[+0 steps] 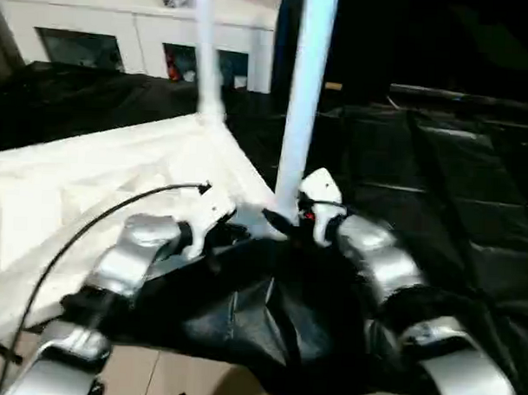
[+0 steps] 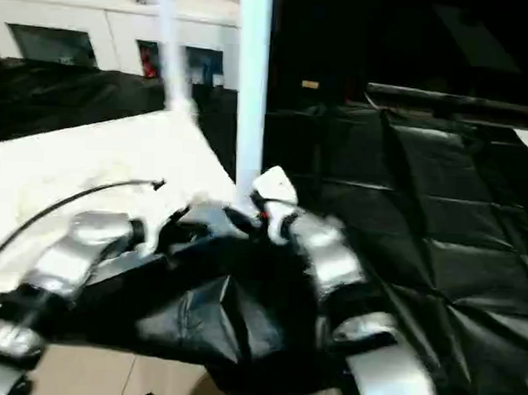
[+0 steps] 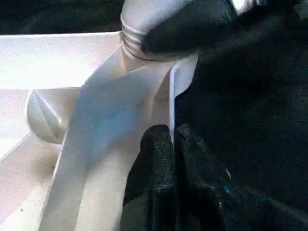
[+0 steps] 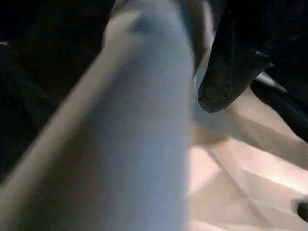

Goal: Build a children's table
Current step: Rotate leg to tighten

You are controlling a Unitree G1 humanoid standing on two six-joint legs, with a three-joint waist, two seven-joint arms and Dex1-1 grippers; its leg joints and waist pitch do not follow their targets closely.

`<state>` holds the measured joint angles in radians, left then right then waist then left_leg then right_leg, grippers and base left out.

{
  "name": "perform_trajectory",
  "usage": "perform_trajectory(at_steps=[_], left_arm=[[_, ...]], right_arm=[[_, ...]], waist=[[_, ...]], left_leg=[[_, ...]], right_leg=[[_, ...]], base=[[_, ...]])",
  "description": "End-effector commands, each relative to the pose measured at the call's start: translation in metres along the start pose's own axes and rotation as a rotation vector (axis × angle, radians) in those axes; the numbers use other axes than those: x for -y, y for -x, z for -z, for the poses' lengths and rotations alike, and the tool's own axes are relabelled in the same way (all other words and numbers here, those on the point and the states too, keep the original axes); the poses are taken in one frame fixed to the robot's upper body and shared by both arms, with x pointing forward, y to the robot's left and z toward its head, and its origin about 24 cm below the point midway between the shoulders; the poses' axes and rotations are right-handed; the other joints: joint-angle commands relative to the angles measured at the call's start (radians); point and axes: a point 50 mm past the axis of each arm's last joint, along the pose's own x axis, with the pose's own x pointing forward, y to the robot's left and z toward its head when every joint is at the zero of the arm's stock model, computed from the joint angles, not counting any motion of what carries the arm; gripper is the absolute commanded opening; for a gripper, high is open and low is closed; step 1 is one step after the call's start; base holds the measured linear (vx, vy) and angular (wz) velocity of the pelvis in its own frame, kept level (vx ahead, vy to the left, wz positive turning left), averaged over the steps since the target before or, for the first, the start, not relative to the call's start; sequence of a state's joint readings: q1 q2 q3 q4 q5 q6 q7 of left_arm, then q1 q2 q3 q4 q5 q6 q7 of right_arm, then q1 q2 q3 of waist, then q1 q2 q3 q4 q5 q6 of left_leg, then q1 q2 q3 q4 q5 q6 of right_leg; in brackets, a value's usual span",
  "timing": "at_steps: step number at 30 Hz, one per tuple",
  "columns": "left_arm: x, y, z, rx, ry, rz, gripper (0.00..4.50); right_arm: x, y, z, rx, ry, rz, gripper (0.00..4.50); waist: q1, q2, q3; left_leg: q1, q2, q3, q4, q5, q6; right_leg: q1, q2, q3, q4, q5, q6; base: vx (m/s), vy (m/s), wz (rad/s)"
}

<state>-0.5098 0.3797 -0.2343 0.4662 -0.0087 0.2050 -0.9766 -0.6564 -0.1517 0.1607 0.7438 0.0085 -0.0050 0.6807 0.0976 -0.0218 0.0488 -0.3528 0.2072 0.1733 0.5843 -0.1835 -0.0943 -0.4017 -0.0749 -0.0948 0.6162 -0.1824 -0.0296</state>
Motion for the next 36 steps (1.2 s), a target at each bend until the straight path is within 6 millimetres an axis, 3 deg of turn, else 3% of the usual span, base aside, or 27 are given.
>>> perform_trajectory(at_steps=[1, 9, 16, 21, 27, 36], left_arm=[[0.008, -0.003, -0.008, 0.060, -0.039, 0.088, 0.00], [0.013, 0.019, -0.006, 0.070, -0.072, 0.237, 0.00], [0.014, 0.022, -0.002, 0.063, -0.063, 0.245, 0.00], [0.015, 0.021, 0.000, 0.060, -0.054, 0.251, 0.00], [0.017, 0.021, 0.001, 0.056, -0.044, 0.259, 0.00], [0.016, 0.021, 0.001, 0.063, -0.033, 0.240, 0.00]], right_arm=[[-0.002, 0.006, 0.001, 0.012, 0.013, -0.070, 4.21], [-0.009, 0.036, 0.007, -0.061, 0.093, -0.405, 4.21], [-0.009, 0.033, 0.008, -0.089, 0.113, -0.408, 4.21], [-0.011, 0.032, 0.007, -0.080, 0.104, -0.407, 3.74], [-0.014, 0.030, 0.005, -0.060, 0.082, -0.416, 3.13], [-0.018, 0.031, 0.010, -0.047, 0.031, -0.420, 2.72]], waist=[[0.000, 0.009, -0.062], [0.016, -0.007, -0.059], [0.013, -0.004, -0.060], [0.012, 0.000, -0.062], [0.013, 0.003, -0.061], [0.012, -0.004, -0.061]], left_leg=[[0.007, 0.028, -0.004, -0.066, -0.196, 0.037], [0.002, 0.030, -0.003, -0.067, -0.189, 0.051], [0.003, 0.029, -0.004, -0.067, -0.191, 0.036], [0.003, 0.029, -0.004, -0.067, -0.181, 0.037], [0.005, 0.030, -0.005, -0.069, -0.203, 0.030], [0.004, 0.029, -0.004, -0.067, -0.188, 0.037]], right_leg=[[0.054, -0.072, 0.060, -0.070, -0.175, -0.190], [0.055, -0.074, 0.061, -0.073, -0.237, -0.168], [0.053, -0.073, 0.060, -0.075, -0.250, -0.169], [0.053, -0.072, 0.059, -0.072, -0.217, -0.177], [0.053, -0.073, 0.060, -0.075, -0.241, -0.174], [0.054, -0.073, 0.060, -0.072, -0.222, -0.180]], base=[[0.000, 0.000, 0.00], [0.000, 0.000, 0.00], [0.000, 0.000, 0.00], [0.000, 0.000, 0.00], [0.000, 0.000, 0.00], [0.000, 0.000, 0.00]])
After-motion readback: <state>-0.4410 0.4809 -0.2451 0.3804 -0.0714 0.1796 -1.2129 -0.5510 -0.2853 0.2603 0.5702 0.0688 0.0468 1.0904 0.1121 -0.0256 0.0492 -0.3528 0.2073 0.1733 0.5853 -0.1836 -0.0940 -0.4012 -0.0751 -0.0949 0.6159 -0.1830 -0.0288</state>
